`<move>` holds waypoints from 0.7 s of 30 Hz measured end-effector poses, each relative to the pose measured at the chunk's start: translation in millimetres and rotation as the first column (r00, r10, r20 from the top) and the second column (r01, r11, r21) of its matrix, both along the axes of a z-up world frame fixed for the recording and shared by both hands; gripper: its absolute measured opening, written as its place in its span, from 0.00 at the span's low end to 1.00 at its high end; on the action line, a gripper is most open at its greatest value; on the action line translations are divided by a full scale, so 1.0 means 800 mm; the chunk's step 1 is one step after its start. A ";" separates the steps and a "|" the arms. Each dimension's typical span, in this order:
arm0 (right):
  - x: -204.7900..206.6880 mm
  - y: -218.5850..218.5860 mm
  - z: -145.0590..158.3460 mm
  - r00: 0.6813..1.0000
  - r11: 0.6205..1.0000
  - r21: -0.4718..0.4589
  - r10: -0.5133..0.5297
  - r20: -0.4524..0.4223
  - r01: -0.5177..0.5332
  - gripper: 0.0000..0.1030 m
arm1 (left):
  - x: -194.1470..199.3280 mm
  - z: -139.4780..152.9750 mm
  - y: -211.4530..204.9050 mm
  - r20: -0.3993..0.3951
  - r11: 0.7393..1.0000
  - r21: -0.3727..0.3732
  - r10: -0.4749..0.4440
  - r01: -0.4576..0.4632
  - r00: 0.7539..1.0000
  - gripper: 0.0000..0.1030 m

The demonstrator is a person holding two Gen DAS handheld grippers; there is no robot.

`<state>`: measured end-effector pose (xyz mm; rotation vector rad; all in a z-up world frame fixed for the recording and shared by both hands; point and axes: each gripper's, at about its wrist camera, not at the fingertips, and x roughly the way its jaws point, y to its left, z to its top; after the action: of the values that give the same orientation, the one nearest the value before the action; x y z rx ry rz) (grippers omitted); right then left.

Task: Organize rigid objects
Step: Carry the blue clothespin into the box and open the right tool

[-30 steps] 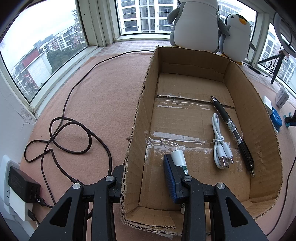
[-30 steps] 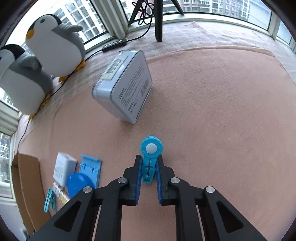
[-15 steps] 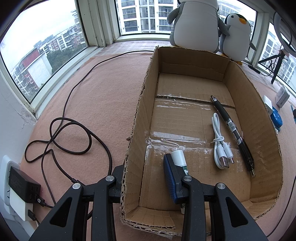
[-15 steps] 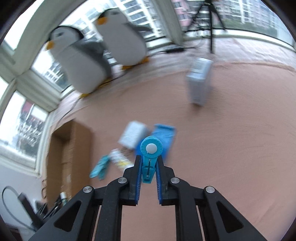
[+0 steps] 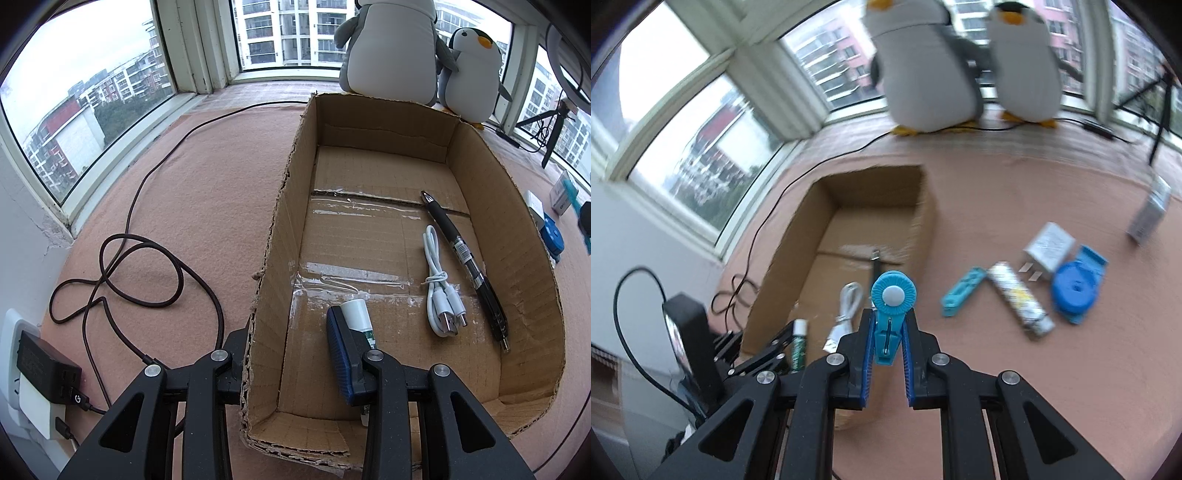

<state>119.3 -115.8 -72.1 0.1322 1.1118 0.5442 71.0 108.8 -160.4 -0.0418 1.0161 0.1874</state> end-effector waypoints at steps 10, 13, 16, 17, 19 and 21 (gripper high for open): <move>-0.017 0.060 -0.019 0.992 0.990 -0.060 0.129 0.003 -0.128 0.12 | -0.001 0.000 0.000 0.000 1.000 0.000 -0.001 0.001 1.000 0.36; -0.023 0.071 -0.025 0.989 0.987 -0.071 0.147 -0.005 -0.147 0.12 | 0.000 0.000 0.000 0.000 1.000 0.001 -0.001 0.001 1.000 0.36; -0.028 0.078 -0.029 0.987 0.983 -0.089 0.164 -0.001 -0.163 0.12 | 0.000 0.000 0.001 0.000 1.000 0.002 0.000 0.000 1.000 0.36; -0.029 0.079 -0.030 0.986 0.982 -0.090 0.166 0.000 -0.166 0.12 | 0.000 0.000 0.002 0.000 1.000 0.002 0.000 0.000 1.000 0.36; -0.030 0.082 -0.030 0.985 0.981 -0.091 0.170 0.000 -0.169 0.12 | 0.000 0.000 0.001 0.000 1.000 0.002 0.000 0.000 1.000 0.36; -0.031 0.084 -0.030 0.985 0.980 -0.093 0.175 0.005 -0.174 0.13 | 0.000 0.000 0.001 0.000 1.000 0.002 0.000 0.000 1.000 0.36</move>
<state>94.3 -48.8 -96.2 -0.0499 1.1398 0.6477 70.9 109.8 -160.6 -0.0404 1.0155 0.1883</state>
